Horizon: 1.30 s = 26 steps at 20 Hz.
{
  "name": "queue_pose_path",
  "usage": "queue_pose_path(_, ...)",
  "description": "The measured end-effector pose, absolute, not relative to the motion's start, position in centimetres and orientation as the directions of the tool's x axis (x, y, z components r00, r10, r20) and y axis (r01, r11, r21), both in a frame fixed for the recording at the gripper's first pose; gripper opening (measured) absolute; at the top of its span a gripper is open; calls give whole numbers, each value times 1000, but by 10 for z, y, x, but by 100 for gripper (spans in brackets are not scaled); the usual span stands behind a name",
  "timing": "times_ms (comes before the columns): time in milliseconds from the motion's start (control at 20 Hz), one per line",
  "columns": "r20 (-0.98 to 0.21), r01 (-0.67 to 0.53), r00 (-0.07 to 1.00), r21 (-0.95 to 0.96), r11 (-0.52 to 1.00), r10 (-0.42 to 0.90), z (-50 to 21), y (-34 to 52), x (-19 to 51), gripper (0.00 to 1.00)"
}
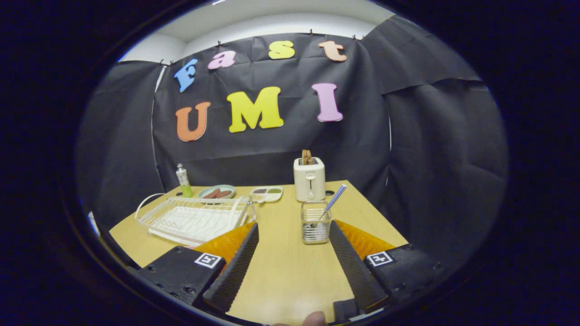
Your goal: Take the plate from the dish rack, then take the spoon from the basket and place it into the plate.
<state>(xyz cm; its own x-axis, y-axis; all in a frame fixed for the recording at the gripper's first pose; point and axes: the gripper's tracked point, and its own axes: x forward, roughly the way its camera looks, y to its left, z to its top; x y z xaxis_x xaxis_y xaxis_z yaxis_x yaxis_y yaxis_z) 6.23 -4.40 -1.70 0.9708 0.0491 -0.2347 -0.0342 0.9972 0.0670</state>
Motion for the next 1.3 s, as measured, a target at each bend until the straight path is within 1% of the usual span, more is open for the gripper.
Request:
queue_pose_path(100, -204, -21, 978, 57, 998, 33, -16, -69, 81, 100)
queue_pose_path(300, -177, -44, 983, 49, 998, 52, -21, -98, 132, 100)
queue_pose_path(550, -221, -105, 967, 98, 990, 125, -45, -116, 210, 99)
queue_pose_path(650, -241, -120, 960, 104, 987, 143, -53, -115, 234, 95)
queue_pose_path(800, -262, -134, 951, 120, 984, 161, -63, -111, 260, 74)
queue_pose_path(1100, -281, -132, 942, 200, 971, 186, -66, -105, 274, 33)
queue_pose_path(1150, -283, -136, 939, 220, 966, 197, -64, -100, 269, 33)
queue_pose_path(1200, -285, -141, 936, 236, 962, 207, -62, -97, 266, 27)
queue_pose_path(1300, -282, -159, 931, 261, 952, 233, -58, -88, 260, 22)
